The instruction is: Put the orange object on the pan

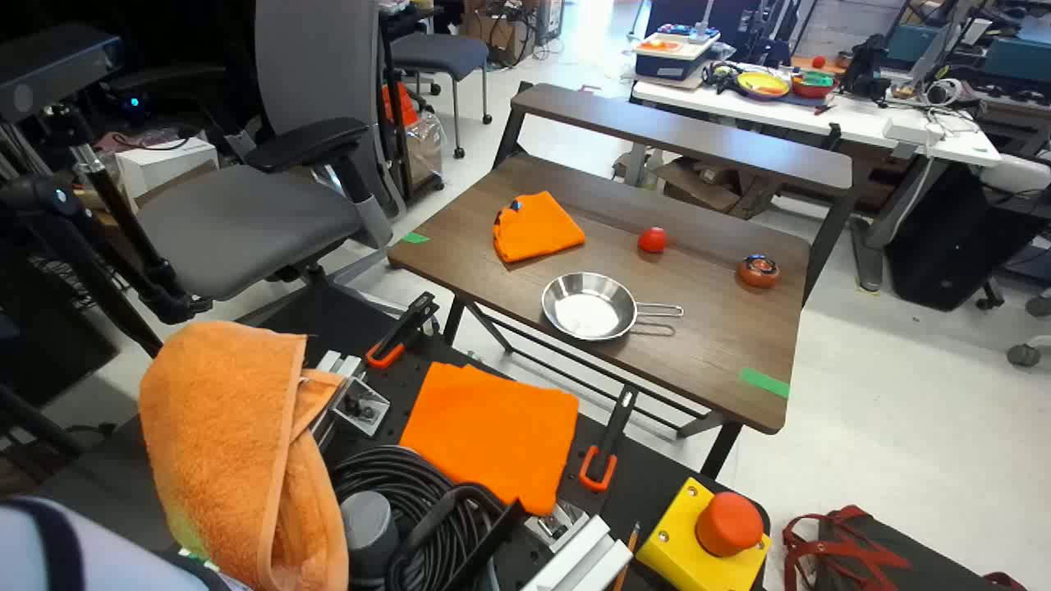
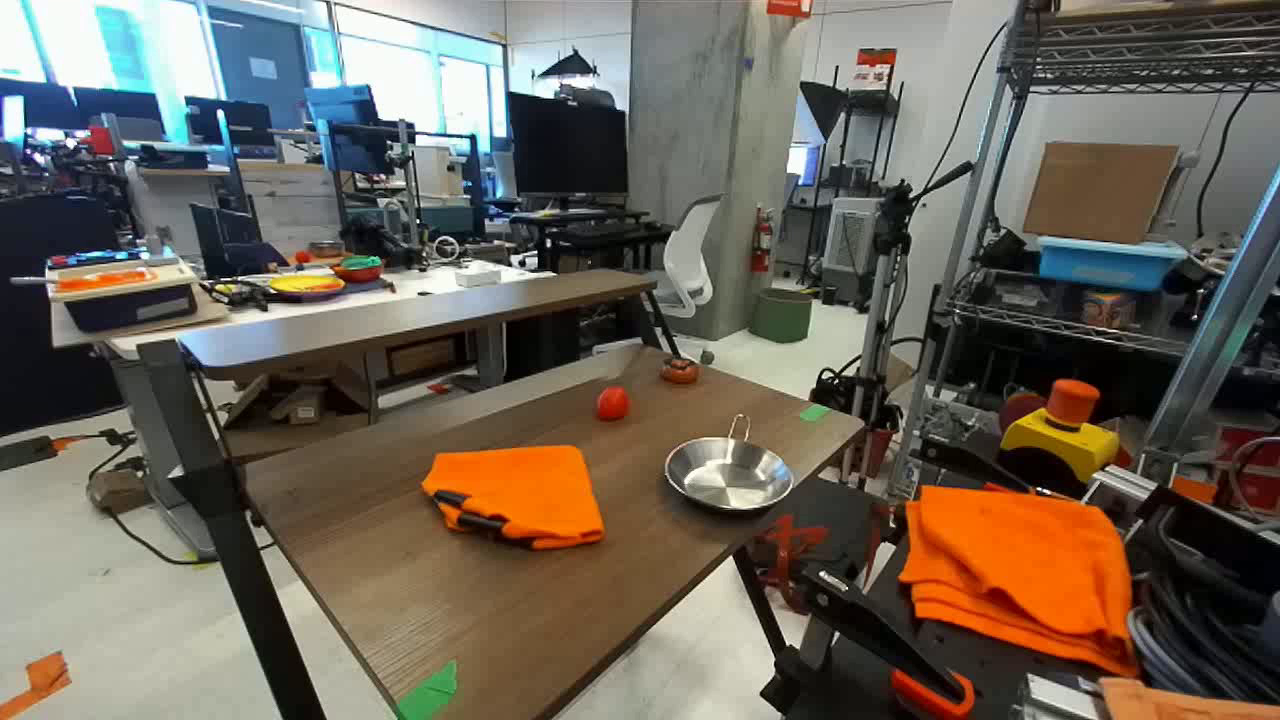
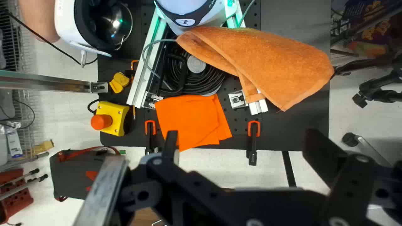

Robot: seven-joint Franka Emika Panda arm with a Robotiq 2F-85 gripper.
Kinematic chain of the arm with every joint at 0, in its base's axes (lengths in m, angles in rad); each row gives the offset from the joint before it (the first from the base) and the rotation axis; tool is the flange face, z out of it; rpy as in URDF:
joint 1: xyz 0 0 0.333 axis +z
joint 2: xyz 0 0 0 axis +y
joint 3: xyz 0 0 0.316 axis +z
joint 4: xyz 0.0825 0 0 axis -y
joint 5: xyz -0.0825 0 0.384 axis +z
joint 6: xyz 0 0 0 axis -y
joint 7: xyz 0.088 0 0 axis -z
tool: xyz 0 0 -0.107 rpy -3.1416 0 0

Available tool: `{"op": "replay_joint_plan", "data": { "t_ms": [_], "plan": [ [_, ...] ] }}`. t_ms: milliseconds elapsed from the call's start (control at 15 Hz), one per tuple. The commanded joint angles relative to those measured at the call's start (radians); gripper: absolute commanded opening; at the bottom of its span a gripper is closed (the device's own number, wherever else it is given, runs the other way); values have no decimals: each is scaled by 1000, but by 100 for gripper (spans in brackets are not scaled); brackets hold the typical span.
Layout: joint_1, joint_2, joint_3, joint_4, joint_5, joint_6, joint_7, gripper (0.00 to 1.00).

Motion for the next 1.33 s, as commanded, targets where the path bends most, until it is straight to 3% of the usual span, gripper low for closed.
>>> {"op": "replay_joint_plan", "data": {
  "t_ms": [0,467,733,1267],
  "plan": [
    [7,2,-5,1,-3,-1,4,100],
    [7,2,-5,1,-3,-1,4,100],
    [-47,95,-62,63,-30,60,-12,100],
    [-157,439,-227,236,-36,434,-33,100]
  ]
}}
